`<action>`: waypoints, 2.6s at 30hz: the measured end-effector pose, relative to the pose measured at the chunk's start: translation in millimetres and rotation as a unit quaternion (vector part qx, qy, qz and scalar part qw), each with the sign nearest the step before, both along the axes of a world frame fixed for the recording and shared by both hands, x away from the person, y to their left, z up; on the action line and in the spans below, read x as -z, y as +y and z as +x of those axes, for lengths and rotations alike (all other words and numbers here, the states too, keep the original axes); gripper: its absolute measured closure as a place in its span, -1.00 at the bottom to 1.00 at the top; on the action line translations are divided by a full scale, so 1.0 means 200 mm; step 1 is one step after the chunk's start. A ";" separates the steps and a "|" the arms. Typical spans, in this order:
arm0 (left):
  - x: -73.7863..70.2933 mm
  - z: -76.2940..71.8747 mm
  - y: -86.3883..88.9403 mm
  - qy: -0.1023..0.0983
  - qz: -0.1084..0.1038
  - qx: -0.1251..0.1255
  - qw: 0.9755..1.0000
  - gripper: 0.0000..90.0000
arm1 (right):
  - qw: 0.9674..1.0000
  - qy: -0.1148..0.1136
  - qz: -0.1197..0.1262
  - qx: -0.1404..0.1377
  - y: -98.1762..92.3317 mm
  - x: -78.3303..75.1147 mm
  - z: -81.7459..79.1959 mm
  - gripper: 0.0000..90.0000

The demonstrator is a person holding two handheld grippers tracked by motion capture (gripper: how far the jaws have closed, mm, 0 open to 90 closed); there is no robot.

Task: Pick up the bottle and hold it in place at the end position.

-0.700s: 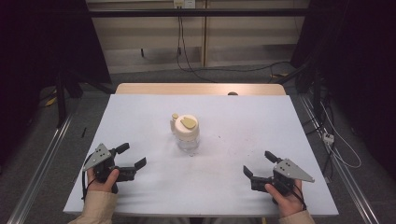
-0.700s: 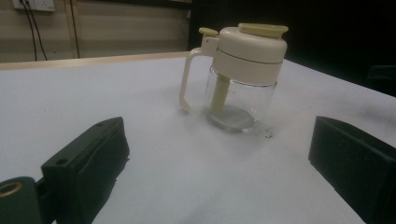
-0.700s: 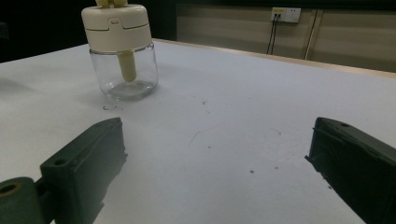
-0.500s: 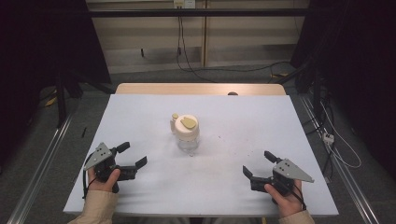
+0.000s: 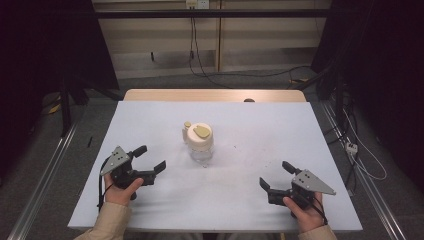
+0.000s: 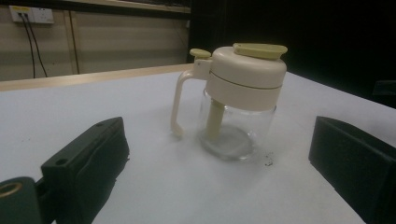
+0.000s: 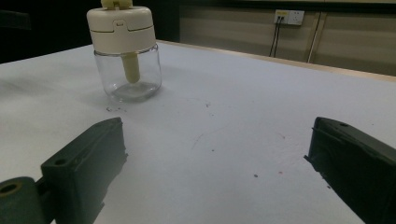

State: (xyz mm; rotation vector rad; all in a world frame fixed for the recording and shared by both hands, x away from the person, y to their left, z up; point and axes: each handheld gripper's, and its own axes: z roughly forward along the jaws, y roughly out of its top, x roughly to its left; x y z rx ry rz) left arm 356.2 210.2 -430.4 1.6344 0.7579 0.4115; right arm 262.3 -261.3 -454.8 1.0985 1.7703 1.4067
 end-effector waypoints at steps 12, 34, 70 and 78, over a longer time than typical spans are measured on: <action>0.00 0.04 -0.15 0.005 0.026 0.017 1.000 -0.93 | 1.000 0.000 -0.001 -0.002 0.00 0.00 0.00 -0.92; 0.00 0.13 -0.36 0.016 0.036 0.024 0.999 -0.92 | 1.000 -0.003 -0.003 -0.004 0.00 -0.01 0.00 -0.91; 0.07 0.27 -0.62 0.039 0.069 0.008 0.997 -0.94 | 1.000 -0.007 0.000 -0.007 0.00 -0.01 0.00 -0.91; 0.09 0.30 -0.65 0.042 0.073 0.000 0.996 -0.94 | 1.000 -0.007 0.001 -0.007 0.00 -0.01 0.00 -0.91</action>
